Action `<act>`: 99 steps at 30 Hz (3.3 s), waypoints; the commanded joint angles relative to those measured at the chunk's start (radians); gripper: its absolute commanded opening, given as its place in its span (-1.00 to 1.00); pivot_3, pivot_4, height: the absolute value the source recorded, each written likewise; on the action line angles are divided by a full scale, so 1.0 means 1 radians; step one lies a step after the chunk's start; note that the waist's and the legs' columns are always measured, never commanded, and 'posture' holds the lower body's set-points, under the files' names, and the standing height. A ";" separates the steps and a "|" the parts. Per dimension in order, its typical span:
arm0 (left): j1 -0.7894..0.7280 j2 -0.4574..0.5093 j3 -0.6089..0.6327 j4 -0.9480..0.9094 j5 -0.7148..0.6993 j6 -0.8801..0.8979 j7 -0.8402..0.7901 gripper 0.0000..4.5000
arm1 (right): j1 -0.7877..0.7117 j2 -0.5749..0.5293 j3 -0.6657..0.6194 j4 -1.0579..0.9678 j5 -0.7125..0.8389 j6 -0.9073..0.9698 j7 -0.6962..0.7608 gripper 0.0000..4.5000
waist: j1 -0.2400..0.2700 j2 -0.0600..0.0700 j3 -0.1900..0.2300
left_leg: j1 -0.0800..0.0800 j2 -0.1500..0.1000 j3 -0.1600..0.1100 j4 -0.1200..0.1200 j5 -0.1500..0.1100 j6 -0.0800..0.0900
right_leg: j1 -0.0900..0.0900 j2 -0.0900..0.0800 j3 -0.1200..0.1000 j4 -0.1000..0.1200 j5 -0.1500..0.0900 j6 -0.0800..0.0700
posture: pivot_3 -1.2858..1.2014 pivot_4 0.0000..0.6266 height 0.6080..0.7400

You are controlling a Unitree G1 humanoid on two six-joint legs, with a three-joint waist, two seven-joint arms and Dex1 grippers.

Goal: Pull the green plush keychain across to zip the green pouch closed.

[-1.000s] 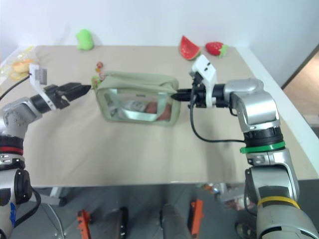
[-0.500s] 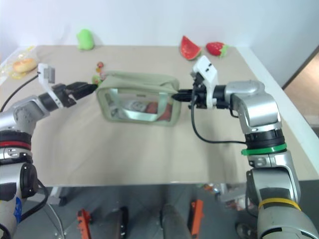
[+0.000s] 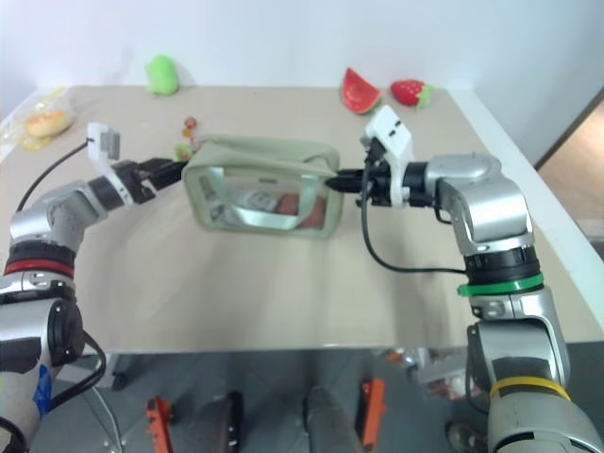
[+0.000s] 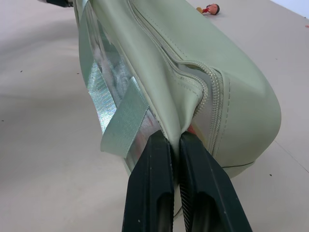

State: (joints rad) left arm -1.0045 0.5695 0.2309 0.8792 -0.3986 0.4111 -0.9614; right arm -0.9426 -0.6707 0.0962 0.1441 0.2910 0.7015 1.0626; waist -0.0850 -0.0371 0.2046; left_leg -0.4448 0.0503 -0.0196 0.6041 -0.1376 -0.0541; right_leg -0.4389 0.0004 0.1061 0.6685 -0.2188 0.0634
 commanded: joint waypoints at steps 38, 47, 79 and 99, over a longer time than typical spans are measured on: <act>-0.182 -0.096 -0.102 -0.422 -0.024 -0.119 -0.095 -0.99 | -0.016 -0.006 -0.030 -0.024 0.017 -0.013 -0.008 -1.00 | -0.002 0.000 0.000 | -0.001 0.000 0.000 0.000 0.000 0.000 | 0.000 0.000 0.001 0.000 0.000 0.001 | 0.03 -0.52 1.00; -0.151 -0.078 -0.201 -0.460 0.028 -0.085 -0.168 -0.43 | -0.005 -0.018 -0.043 -0.043 0.022 -0.001 -0.023 -1.00 | 0.000 0.000 0.000 | -0.001 0.000 0.000 0.000 0.000 0.000 | 0.000 0.000 0.001 0.000 0.000 0.001 | 0.03 -0.52 1.00; -0.289 -0.026 -0.282 -0.223 0.165 -0.148 -0.219 0.62 | -0.017 0.017 -0.034 -0.047 0.044 -0.005 -0.043 -1.00 | 0.001 0.000 0.000 | -0.001 0.000 0.000 0.001 0.000 0.000 | 0.000 0.001 0.001 0.001 0.000 0.001 | 0.03 -0.52 1.00; -0.394 -0.023 -0.337 -0.100 0.240 -0.169 -0.448 0.62 | -0.007 0.027 -0.041 -0.056 0.054 0.002 -0.061 -1.00 | -0.004 0.000 0.000 | -0.001 0.000 0.000 0.001 0.000 0.000 | -0.001 0.001 0.002 0.002 0.000 0.001 | 0.03 -0.52 1.00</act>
State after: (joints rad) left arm -1.3987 0.5186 -0.0858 0.8432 -0.1583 0.2225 -1.3284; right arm -0.9193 -0.6450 0.0796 0.1067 0.3274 0.7149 0.9992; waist -0.0894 -0.0367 0.2047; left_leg -0.4462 0.0500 -0.0198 0.6046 -0.1374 -0.0542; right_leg -0.4405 0.0015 0.1082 0.6702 -0.2190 0.0647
